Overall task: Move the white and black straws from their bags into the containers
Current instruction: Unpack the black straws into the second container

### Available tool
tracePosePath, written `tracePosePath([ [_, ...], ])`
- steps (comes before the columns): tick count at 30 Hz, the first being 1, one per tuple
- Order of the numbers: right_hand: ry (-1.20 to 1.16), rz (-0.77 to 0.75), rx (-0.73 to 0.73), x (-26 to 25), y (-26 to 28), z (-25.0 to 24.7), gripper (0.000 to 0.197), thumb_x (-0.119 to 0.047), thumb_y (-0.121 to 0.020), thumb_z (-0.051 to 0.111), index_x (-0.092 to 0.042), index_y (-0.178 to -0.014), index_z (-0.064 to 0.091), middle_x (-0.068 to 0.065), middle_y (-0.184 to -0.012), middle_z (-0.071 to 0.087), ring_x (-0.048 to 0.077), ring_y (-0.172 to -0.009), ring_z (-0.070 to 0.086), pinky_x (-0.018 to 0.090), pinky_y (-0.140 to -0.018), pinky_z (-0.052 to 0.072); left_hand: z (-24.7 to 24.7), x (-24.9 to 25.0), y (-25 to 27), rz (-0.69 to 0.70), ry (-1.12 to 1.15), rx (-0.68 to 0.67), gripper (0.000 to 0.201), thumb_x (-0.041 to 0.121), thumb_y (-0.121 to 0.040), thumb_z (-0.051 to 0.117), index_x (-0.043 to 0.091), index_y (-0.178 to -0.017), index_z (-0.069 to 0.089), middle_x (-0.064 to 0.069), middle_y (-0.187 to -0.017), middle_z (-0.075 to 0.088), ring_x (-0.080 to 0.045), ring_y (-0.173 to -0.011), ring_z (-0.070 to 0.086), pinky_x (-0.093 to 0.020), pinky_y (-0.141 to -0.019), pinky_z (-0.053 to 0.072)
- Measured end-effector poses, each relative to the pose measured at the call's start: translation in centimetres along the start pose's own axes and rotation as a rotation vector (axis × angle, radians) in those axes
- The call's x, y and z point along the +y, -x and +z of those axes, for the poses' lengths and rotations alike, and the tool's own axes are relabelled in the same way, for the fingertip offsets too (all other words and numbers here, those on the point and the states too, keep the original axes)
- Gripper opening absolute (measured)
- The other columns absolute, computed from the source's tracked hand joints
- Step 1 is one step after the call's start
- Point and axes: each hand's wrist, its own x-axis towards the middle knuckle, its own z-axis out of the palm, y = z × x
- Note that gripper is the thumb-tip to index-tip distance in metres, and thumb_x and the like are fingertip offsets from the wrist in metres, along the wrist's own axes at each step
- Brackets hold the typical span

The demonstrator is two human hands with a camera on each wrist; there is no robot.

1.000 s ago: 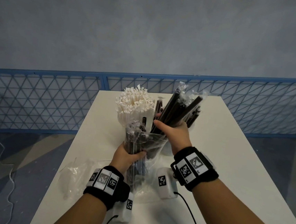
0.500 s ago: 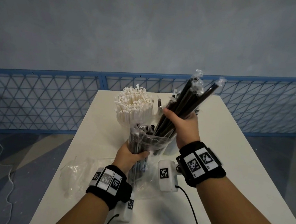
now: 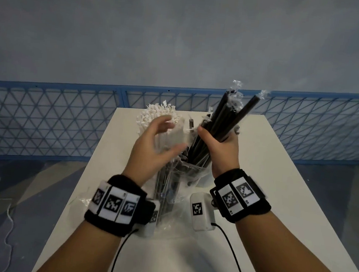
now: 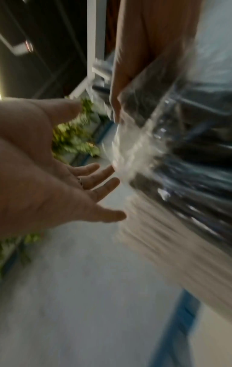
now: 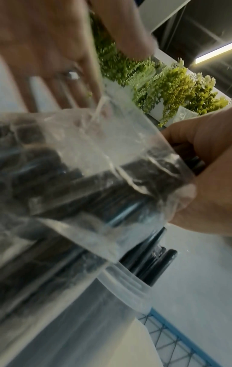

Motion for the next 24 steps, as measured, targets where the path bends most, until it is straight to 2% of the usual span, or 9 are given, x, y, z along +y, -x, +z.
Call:
tracePosePath([
  [1,0.009,-0.007,-0.012,0.0,0.1,0.3,0.023,-0.009,-0.075,0.074,-0.009,-0.095,0.063,-0.001,-0.086,0.068,0.015,-0.085,0.066,0.032,-0.084,0.054,0.2,0.8,-0.7,0.075,-0.127,0.010,0.059,0.035,-0.075,0.075,0.026,-0.128,0.049,0.010,-0.121,0.061,-0.003,-0.114,0.053,-0.017,-0.100,0.040],
  [3,0.023,-0.021,-0.036,0.0,0.3,0.8,0.021,-0.009,-0.075,0.075,-0.014,-0.091,0.063,-0.001,-0.086,0.068,0.016,-0.087,0.066,0.034,-0.084,0.054,0.5,1.7,-2.1,0.162,-0.326,0.027,0.053,0.036,-0.077,0.072,0.030,-0.126,0.052,0.012,-0.120,0.061,-0.009,-0.118,0.052,-0.041,-0.107,0.037],
  [4,0.022,-0.027,-0.044,-0.1,0.4,0.9,0.021,-0.009,-0.075,0.075,-0.014,-0.092,0.063,0.000,-0.087,0.068,0.017,-0.087,0.066,0.034,-0.084,0.054,0.5,2.0,-2.8,0.173,-0.426,0.018,0.049,0.038,-0.078,0.070,0.034,-0.124,0.054,0.013,-0.123,0.059,-0.012,-0.122,0.049,-0.051,-0.108,0.031],
  [6,0.004,-0.038,-0.050,-0.2,0.4,0.9,0.024,-0.007,-0.076,0.074,-0.008,-0.096,0.062,0.002,-0.088,0.067,0.017,-0.088,0.065,0.033,-0.083,0.054,0.4,2.6,-3.8,0.170,-0.597,-0.027,0.033,0.040,-0.079,0.070,0.037,-0.110,0.063,0.014,-0.130,0.055,-0.016,-0.129,0.041,-0.061,-0.111,0.018],
  [9,-0.008,-0.046,-0.053,-0.4,0.4,0.6,0.022,-0.007,-0.076,0.073,-0.008,-0.096,0.062,-0.001,-0.086,0.068,0.015,-0.086,0.066,0.030,-0.083,0.053,0.2,3.4,-4.9,0.179,-0.688,-0.094,0.008,0.040,-0.077,0.072,0.037,-0.081,0.067,0.014,-0.130,0.051,-0.016,-0.131,0.036,-0.060,-0.112,0.010],
  [13,0.001,-0.059,-0.081,-0.6,0.6,0.2,0.019,-0.007,-0.076,0.073,-0.018,-0.088,0.063,-0.006,-0.085,0.068,0.008,-0.084,0.067,0.026,-0.082,0.053,-0.5,3.0,-5.9,0.130,-0.519,-0.100,0.018,0.035,-0.070,0.079,0.040,-0.064,0.062,0.013,-0.112,0.053,-0.018,-0.120,0.047,-0.060,-0.103,0.029],
  [17,-0.012,-0.087,-0.087,-0.6,0.7,0.2,0.021,-0.003,-0.077,0.070,-0.020,-0.087,0.064,-0.005,-0.085,0.069,0.006,-0.084,0.067,0.022,-0.079,0.053,-0.5,2.1,-6.3,0.022,-0.371,-0.026,0.024,0.031,-0.067,0.082,0.043,-0.063,0.062,0.010,-0.105,0.052,-0.017,-0.111,0.053,-0.050,-0.099,0.039],
  [20,-0.019,-0.089,-0.098,-0.6,0.8,0.0,0.018,-0.002,-0.078,0.069,-0.008,-0.094,0.064,0.002,-0.088,0.068,0.013,-0.089,0.066,0.026,-0.084,0.053,-0.3,2.0,-6.1,-0.039,-0.311,0.010,0.014,0.021,-0.071,0.080,0.025,-0.070,0.068,0.002,-0.105,0.054,-0.013,-0.104,0.052,-0.032,-0.096,0.039],
  [24,-0.084,-0.054,-0.117,-0.6,0.8,-0.5,0.029,-0.009,-0.074,0.070,0.005,-0.099,0.062,0.009,-0.089,0.068,0.024,-0.093,0.066,0.036,-0.090,0.053,-1.5,1.5,-6.6,-0.172,-0.233,0.106,0.022,0.015,-0.075,0.078,0.022,-0.061,0.062,0.009,-0.084,0.058,-0.010,-0.087,0.051,-0.031,-0.090,0.042],
])
